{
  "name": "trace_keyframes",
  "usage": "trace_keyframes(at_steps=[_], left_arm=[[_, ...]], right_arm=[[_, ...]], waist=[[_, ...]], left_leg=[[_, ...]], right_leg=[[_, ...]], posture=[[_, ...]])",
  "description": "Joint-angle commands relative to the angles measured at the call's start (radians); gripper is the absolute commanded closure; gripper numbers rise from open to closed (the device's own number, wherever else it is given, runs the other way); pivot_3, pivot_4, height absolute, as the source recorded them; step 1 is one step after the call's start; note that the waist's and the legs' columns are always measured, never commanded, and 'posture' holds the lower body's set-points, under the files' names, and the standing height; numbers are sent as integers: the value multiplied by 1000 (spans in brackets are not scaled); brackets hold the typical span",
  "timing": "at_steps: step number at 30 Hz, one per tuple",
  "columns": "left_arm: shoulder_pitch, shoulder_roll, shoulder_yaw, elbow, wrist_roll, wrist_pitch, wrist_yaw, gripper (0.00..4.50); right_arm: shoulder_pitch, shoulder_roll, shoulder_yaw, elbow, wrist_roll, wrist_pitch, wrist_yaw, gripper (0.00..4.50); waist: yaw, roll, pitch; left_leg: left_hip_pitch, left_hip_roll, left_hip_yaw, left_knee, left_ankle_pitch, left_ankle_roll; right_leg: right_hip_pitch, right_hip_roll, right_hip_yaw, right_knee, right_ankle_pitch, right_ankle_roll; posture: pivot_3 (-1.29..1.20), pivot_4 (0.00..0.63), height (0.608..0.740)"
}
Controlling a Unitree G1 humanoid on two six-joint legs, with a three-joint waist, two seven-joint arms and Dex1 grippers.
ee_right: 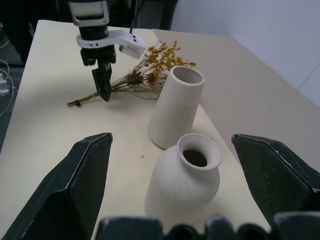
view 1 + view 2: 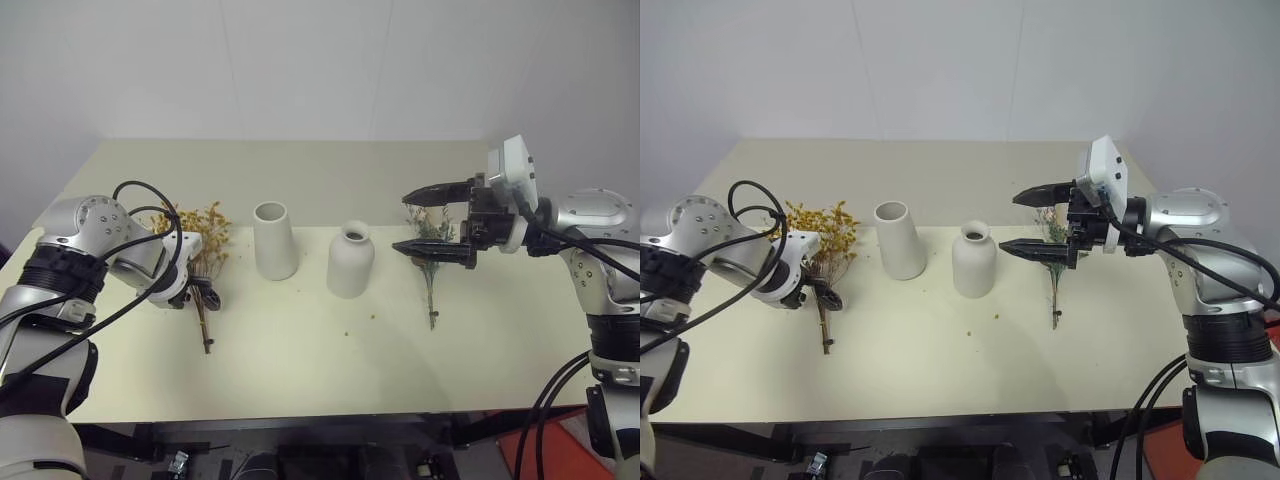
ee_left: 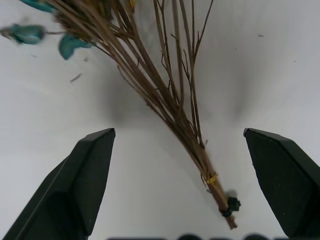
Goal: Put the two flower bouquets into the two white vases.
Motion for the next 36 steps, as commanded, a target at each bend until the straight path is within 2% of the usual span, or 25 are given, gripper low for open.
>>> trace_keyframes(at_steps=[1, 6, 13, 17, 22, 29, 36], left_arm=[[-11, -35, 71, 50, 21, 3, 70, 13], [-16, -106, 142, 92, 76, 3, 125, 13], [-47, -217, 269, 146, 233, 3, 153, 13], [-61, -245, 302, 148, 282, 3, 143, 917], [-61, -251, 316, 143, 309, 3, 127, 2485], [-57, -237, 326, 118, 321, 3, 115, 4439], [-39, -183, 341, 7, 358, 3, 114, 4439]], right_arm=[[-27, -7, -20, -2, 1, -24, 14, 0], [-20, -2, -22, -11, 5, -22, 11, 0], [-7, 2, -29, -28, 11, -16, -1, 0], [0, 0, -36, -37, 15, -11, -7, 0], [7, -2, -41, -46, 19, -6, -14, 0], [14, 3, -41, -47, 19, -9, -20, 0], [27, 1, -48, -52, 26, -6, -24, 0]], waist=[[2, 0, 0], [10, 0, 0], [19, 0, 0], [20, 0, 0], [19, 0, 0], [18, 0, 0], [17, 0, 0]], left_leg=[[0, 0, 0, 0, 0, 0], [2, -1, 0, 0, 0, 0], [3, -1, 0, 0, 0, -1], [2, -1, 0, 0, 0, -1], [2, -1, 0, 0, 0, -1], [2, -1, 0, 0, 0, -1], [1, -1, 0, 0, 0, -1]], right_leg=[[0, 0, 0, 0, 0, 0], [1, 0, 0, 1, 0, 0], [2, 0, 0, 1, 0, 0], [2, -1, 0, 1, 1, -1], [2, -1, 0, 0, 1, -1], [2, -1, 0, 0, 2, -1], [1, -1, 0, 0, 2, -2]], posture=[[0, 150, 740], [0, 150, 740], [0, 150, 740], [0, 150, 740], [0, 150, 740], [0, 150, 740], [0, 150, 740]])
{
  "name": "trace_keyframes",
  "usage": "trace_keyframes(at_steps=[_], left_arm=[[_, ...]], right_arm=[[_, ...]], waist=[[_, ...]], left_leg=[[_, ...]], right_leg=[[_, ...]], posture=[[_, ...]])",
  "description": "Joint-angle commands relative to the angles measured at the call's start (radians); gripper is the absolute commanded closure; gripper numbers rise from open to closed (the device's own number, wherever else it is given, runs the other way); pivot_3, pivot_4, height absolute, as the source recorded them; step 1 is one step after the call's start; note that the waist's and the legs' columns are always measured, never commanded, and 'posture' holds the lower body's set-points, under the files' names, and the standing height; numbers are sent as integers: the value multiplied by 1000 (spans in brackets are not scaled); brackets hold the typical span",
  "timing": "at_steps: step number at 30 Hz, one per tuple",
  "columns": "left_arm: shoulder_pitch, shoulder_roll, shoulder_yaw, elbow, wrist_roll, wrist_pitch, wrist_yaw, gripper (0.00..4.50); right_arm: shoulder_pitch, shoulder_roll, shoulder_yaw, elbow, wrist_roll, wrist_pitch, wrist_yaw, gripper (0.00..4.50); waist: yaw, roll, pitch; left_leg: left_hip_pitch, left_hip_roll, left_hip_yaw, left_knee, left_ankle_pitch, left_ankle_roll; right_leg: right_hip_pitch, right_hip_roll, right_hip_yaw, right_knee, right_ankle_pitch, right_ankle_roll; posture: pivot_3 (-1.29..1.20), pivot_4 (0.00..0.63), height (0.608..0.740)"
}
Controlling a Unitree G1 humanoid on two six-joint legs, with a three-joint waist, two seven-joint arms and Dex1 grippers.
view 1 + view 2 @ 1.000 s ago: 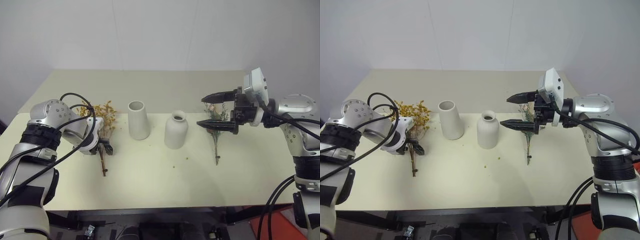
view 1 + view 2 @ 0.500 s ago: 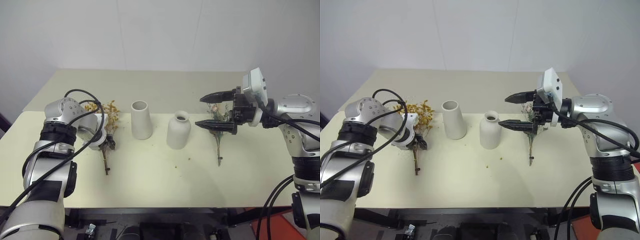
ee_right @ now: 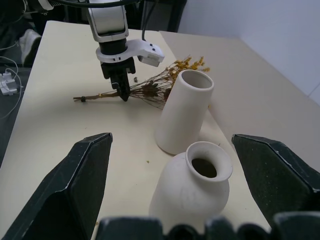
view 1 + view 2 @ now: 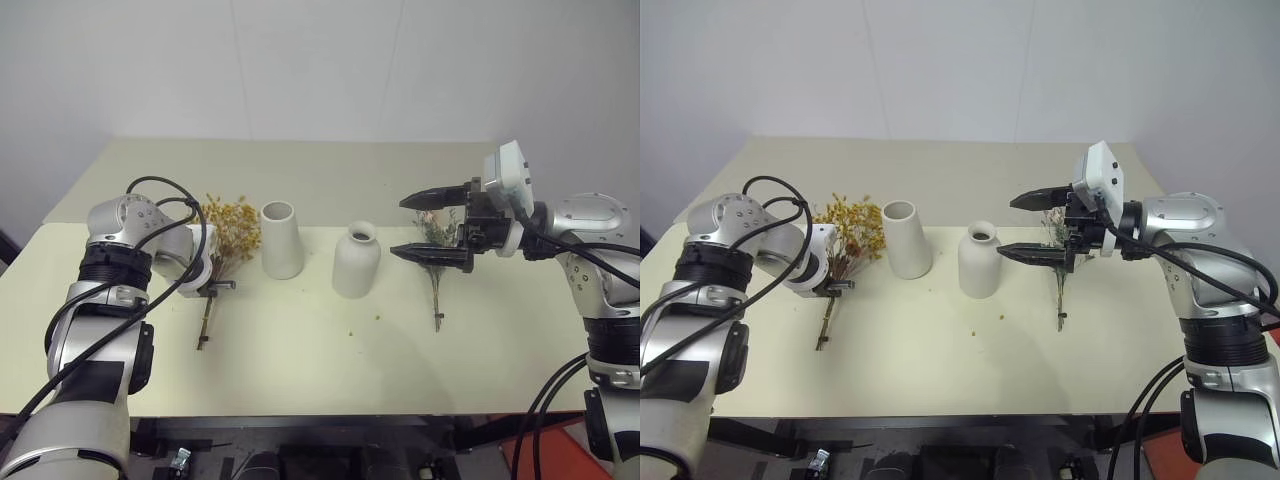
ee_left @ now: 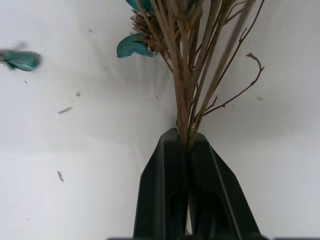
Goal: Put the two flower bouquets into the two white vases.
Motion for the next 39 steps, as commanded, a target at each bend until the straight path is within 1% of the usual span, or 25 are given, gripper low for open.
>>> trace_keyframes(at_steps=[1, 4, 6, 7, 9, 11, 17, 19, 23, 29, 30, 32, 36, 39], left_arm=[[2, 52, 45, -119, 42, 3, -5, 4439], [-23, 60, 185, -159, 123, 1, 13, 4439], [-25, 90, 223, -244, 180, -74, -16, 4439], [-26, 103, 230, -271, 199, -107, -42, 4439], [1, 141, 191, -352, 259, -238, -137, 4439], [17, 155, 165, -387, 316, -360, -222, 4439], [-47, 133, 155, -359, 392, -598, -500, 4439], [-61, 125, 164, -354, 387, -679, -631, 4439], [-72, 114, 144, -320, 410, -854, -882, 4439], [-122, 81, 109, -207, 451, -1020, -1181, 4439], [-126, 71, 112, -195, 451, -1046, -1223, 4439], [-131, 50, 124, -172, 447, -1093, -1292, 4439], [-156, -4, 157, -98, 446, -1148, -1350, 4439], [-171, -33, 158, -43, 465, -1184, -1382, 4439]], right_arm=[[3, -9, -47, -31, 19, -2, -13, 0], [13, -13, -54, -39, 23, 1, -18, 0], [22, -16, -60, -45, 28, 3, -23, 0], [27, -16, -62, -48, 30, 3, -27, 0], [37, -12, -66, -53, 29, 0, -36, 0], [44, -4, -70, -58, 29, -2, -46, 0], [52, 4, -74, -70, 33, -4, -64, 0], [56, 4, -76, -73, 37, 2, -70, 0], [62, 3, -85, -76, 57, 38, -89, 0], [76, -21, -58, -90, 24, 54, -112, 0], [79, -24, -59, -94, 26, 59, -115, 0], [82, -30, -62, -99, 29, 66, -116, 0], [89, -40, -68, -108, 29, 73, -110, 0], [91, -46, -70, -111, 31, 75, -110, 0]], waist=[[-2, 0, 0], [-3, 0, 0], [-3, 0, 0], [-3, 0, 0], [-2, 0, 0], [-1, 0, 0], [6, 0, 0], [3, 0, 0], [1, 0, 0], [-1, 0, 0], [0, 0, 0], [0, 0, 0], [0, 0, 0], [-3, 0, 0]], left_leg=[[0, 0, 0, 0, 0, 0], [0, 0, 0, 0, 0, 0], [0, 0, 0, 0, 0, 0], [0, 0, 0, 0, 0, 0], [0, 0, 0, 0, 0, 0], [0, 0, 0, 0, 0, -1], [0, 0, 0, 0, 0, -1], [-1, 0, 1, 0, 0, -1], [-2, 0, 1, 0, 0, -1], [-1, 0, 1, 1, 0, -1], [-1, 0, 1, 1, 0, -1], [-1, 1, 1, 1, 0, -1], [-2, 1, 1, 1, 0, -1], [-2, 1, 1, 1, 0, -1]], right_leg=[[0, 0, 0, 0, 0, 0], [0, 0, 0, 0, 0, 0], [0, 0, 0, 0, 0, 0], [0, 0, 0, 0, 0, 0], [0, 0, 0, 0, 0, 0], [0, 0, 0, -1, 1, -1], [1, 0, -1, -1, 1, 0], [0, 0, -1, -2, 1, 0], [0, 0, 0, -2, 1, 0], [0, 0, 0, -1, 0, 1], [0, 1, 0, -1, -2, 5], [0, 1, 0, -1, -2, 4], [0, 0, 0, -2, -1, 3], [0, 1, 0, -1, -2, 3]], posture=[[0, 150, 740], [0, 150, 740], [0, 150, 740], [0, 150, 740], [0, 150, 740], [0, 150, 740], [0, 150, 740], [0, 150, 740], [0, 150, 740], [0, 150, 740], [0, 150, 740], [0, 150, 740], [0, 150, 740], [0, 150, 740]])
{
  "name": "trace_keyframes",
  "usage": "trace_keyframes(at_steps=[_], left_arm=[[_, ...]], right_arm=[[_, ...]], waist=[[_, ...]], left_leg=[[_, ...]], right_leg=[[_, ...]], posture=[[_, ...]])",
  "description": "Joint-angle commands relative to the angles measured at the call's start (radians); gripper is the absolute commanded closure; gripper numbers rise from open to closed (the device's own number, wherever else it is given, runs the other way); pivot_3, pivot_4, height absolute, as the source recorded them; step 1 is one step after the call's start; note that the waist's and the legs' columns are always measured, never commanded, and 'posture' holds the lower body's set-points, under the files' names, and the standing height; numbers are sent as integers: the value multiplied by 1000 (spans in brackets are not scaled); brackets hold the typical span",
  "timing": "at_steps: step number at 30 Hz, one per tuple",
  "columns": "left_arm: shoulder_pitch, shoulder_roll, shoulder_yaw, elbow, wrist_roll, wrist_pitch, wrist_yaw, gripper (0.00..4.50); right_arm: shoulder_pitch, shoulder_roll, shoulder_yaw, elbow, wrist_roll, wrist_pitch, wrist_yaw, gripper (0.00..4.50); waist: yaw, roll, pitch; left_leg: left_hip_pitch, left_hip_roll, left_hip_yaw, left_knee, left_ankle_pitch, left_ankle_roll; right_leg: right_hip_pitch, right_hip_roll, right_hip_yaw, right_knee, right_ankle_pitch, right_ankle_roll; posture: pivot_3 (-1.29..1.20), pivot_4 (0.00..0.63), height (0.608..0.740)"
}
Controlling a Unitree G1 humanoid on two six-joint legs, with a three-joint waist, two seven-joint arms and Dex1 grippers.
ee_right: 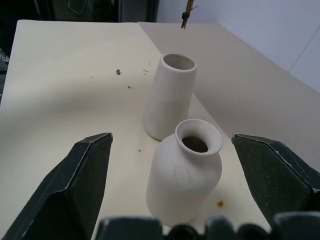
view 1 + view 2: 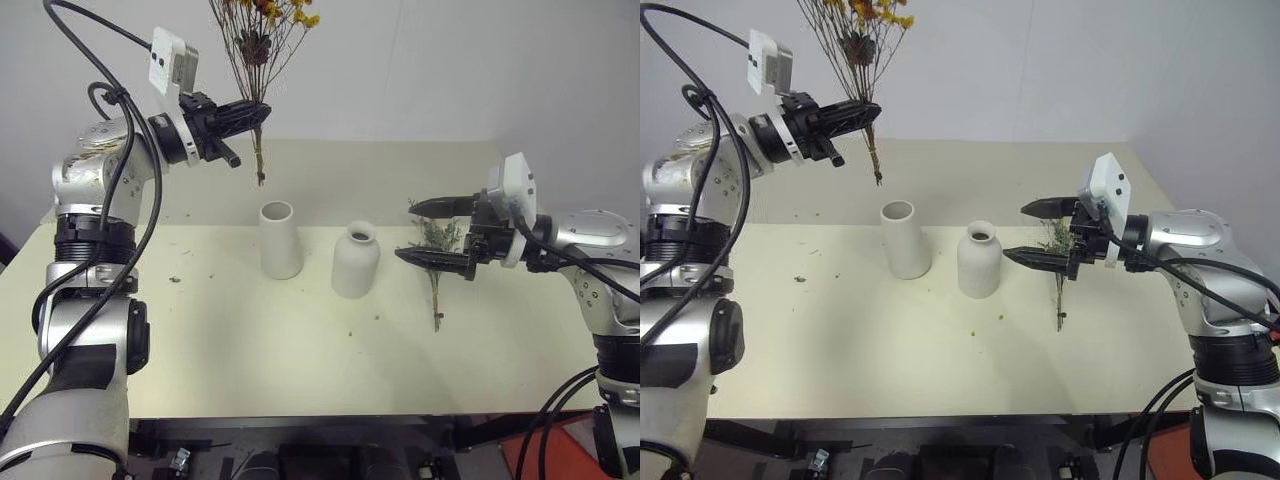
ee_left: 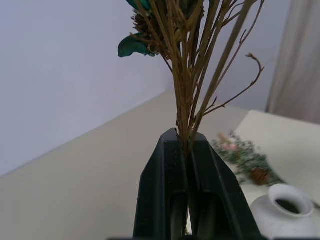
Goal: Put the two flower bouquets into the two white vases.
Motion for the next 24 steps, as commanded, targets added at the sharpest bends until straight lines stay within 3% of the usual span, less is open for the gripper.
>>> trace_keyframes(at_steps=[1, 24], left_arm=[[-55, -15, 24, 41, 23, -66, -40, 4439], [11, -89, 37, 76, 68, -42, -31, 4439]], right_arm=[[1, -22, -34, -33, 10, 8, -3, 0], [39, -47, -58, -88, 41, 43, -35, 0]], waist=[[0, 0, 0], [-1, 0, 0]], left_leg=[[0, 0, 0, 0, 0, 0], [0, 0, 0, 0, 0, 0]], right_leg=[[0, 0, 0, 0, 0, 0], [0, 0, 0, 1, -1, 1]], posture=[[0, 150, 740], [0, 150, 740]])
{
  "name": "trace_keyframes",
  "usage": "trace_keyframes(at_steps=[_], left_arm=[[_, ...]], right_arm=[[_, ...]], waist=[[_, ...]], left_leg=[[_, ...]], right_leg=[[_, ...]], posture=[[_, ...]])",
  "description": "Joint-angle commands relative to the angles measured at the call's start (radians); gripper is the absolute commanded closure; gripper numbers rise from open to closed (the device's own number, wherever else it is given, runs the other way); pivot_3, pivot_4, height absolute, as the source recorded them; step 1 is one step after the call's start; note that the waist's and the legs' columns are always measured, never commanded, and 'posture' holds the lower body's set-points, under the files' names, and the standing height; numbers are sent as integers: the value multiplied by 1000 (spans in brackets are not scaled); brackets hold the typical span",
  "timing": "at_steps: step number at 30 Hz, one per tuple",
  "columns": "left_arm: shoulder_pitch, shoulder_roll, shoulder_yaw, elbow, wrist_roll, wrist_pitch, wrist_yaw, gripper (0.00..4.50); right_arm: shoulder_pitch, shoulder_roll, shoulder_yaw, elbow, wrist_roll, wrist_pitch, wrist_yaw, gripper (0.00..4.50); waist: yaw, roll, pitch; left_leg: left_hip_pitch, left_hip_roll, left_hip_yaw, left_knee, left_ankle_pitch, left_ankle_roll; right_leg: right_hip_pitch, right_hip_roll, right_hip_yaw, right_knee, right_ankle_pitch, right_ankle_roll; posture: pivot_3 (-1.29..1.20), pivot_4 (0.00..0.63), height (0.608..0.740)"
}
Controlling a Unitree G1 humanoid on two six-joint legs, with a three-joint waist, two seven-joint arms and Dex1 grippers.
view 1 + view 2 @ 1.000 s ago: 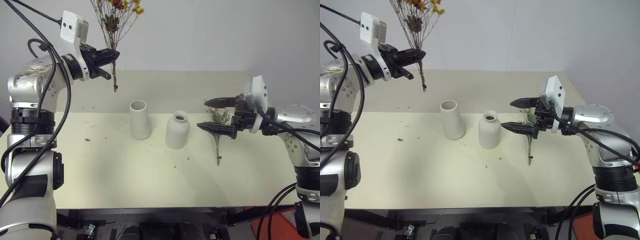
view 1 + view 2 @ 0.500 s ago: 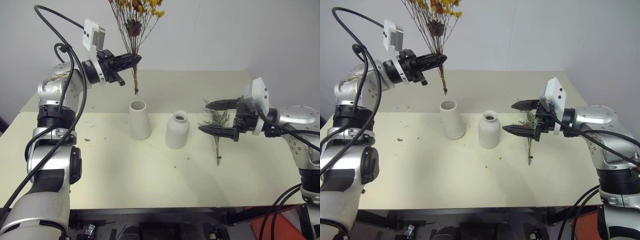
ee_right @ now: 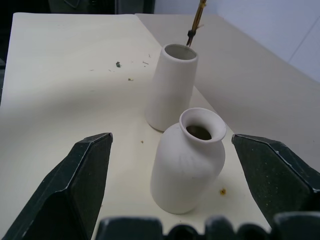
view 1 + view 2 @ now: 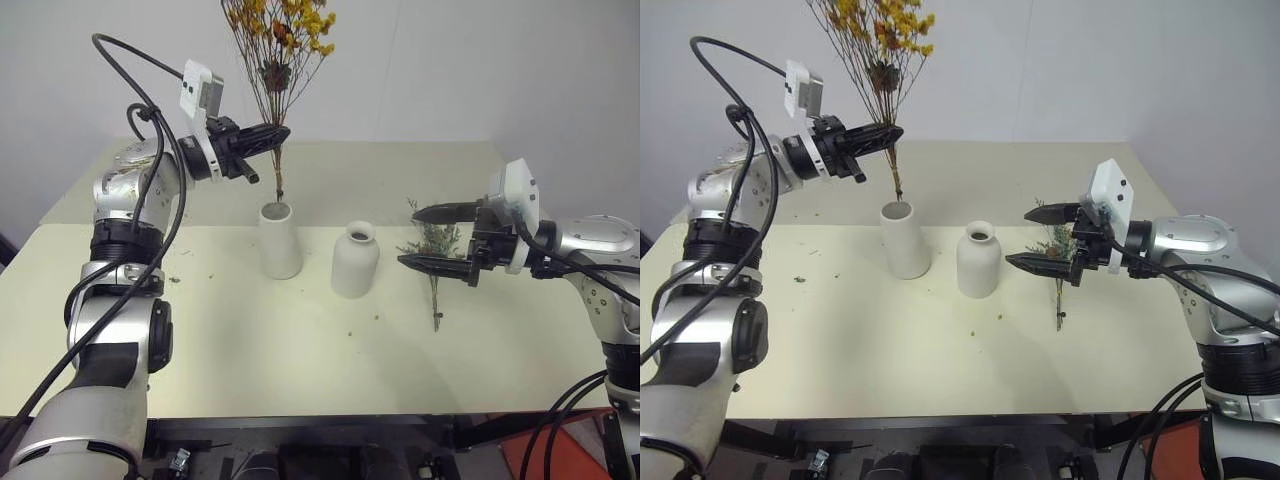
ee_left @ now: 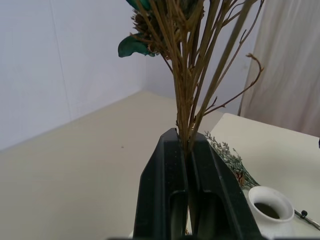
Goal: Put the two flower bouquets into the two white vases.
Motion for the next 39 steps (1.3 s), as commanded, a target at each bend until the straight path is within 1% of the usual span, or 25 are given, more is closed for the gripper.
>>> trace_keyframes(at_steps=[1, 8, 16, 20, 30, 31, 36, 39], left_arm=[[0, -1, 23, -23, 12, -5, 18, 4439], [62, -14, 16, -59, 24, 6, 19, 4439], [93, -26, 23, -94, 20, 35, 43, 4439], [97, -27, 25, -103, 18, 47, 47, 3490], [143, -13, 37, -196, 4, 101, 59, 235], [153, -9, 41, -213, 3, 111, 63, 30], [222, 7, 69, -337, -20, 180, 96, 30], [314, 19, 103, -492, -60, 262, 142, 30]], right_arm=[[1, -18, -49, -31, 16, 4, -7, 0], [4, -16, -50, -35, 22, 4, -15, 0], [2, -14, -50, -35, 24, 4, -16, 0], [2, -13, -51, -34, 24, 3, -16, 0], [1, -10, -51, -35, 26, -1, -16, 0], [0, -9, -50, -34, 25, -1, -17, 0], [1, -7, -49, -34, 25, -3, -18, 0], [1, -4, -46, -31, 24, -6, -16, 0]], waist=[[0, 0, 0], [0, 0, 0], [2, 0, 0], [1, 0, 0], [1, 0, 0], [0, 0, 0], [-2, 0, 0], [-2, 0, 0]], left_leg=[[0, 0, 0, 0, 0, 0], [0, 0, 0, 0, 0, 0], [0, 0, 0, 0, 0, 0], [0, 0, 0, 0, 0, 0], [0, 0, 0, 0, 0, 0], [0, 0, 0, 0, 0, 0], [0, 1, 0, 0, 0, 0], [0, 1, 0, 0, 0, 0]], right_leg=[[0, 0, 0, 0, 0, 0], [0, 0, 0, 0, 0, -1], [0, 0, 0, 0, 1, -1], [0, 0, 0, 0, 0, -1], [0, 0, 0, 0, 0, -1], [0, 0, 0, 0, 0, -1], [0, 0, 0, 0, 1, -1], [0, 0, 0, 0, 1, -1]], posture=[[0, 150, 740], [0, 150, 740], [0, 150, 740], [0, 150, 740], [0, 150, 740], [0, 150, 740], [0, 150, 740], [0, 150, 740]])
